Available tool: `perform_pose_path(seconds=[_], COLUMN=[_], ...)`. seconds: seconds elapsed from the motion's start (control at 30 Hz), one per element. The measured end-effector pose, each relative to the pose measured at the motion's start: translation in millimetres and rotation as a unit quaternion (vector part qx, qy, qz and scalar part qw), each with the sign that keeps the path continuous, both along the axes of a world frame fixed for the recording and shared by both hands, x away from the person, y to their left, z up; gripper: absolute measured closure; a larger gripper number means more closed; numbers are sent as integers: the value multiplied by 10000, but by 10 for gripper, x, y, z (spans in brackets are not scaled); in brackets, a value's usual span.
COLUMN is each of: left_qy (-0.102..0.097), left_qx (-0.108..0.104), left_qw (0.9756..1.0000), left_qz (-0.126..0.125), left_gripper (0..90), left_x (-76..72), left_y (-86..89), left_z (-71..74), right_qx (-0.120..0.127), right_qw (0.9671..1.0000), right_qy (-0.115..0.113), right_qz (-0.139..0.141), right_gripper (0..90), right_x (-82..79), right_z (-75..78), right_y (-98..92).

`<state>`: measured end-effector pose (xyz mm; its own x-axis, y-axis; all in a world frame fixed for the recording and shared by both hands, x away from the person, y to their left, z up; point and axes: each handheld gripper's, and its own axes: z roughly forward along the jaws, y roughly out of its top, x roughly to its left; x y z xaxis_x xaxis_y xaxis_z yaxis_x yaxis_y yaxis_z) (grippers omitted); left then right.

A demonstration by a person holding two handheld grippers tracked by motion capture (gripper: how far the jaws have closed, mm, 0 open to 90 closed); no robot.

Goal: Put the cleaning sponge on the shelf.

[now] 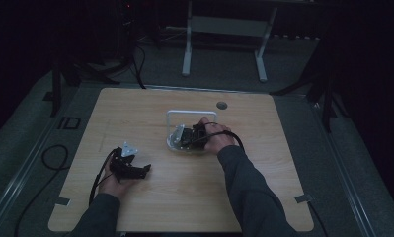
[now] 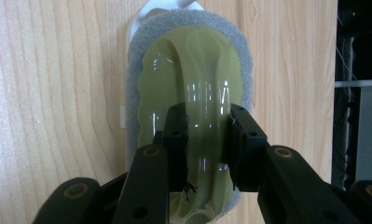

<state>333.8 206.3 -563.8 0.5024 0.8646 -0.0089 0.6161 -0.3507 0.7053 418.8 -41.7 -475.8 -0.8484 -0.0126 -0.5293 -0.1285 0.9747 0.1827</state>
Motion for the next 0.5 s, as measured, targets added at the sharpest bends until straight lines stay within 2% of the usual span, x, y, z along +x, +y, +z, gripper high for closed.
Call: perform_pose_path(seconds=[0.2, 0.3, 0.5], left_qy=[-3, -1, -2], left_qx=[-4, -3, -4], left_qw=[10000, 10000, 10000], left_qz=[2, 2, 3], left_gripper=[94, 95, 94], left_x=[0, 0, 0], left_y=[-1, 0, -1], left_z=[-1, 0, 0], right_qx=[10, -32, 38], right_qw=[9999, 9998, 9996], right_qy=[-121, -174, -248], right_qz=[-51, -90, -151], right_gripper=[711, 684, 648], right_x=[6, 9, 20], right_z=[-14, -27, -14], right_y=[7, 10, -5])
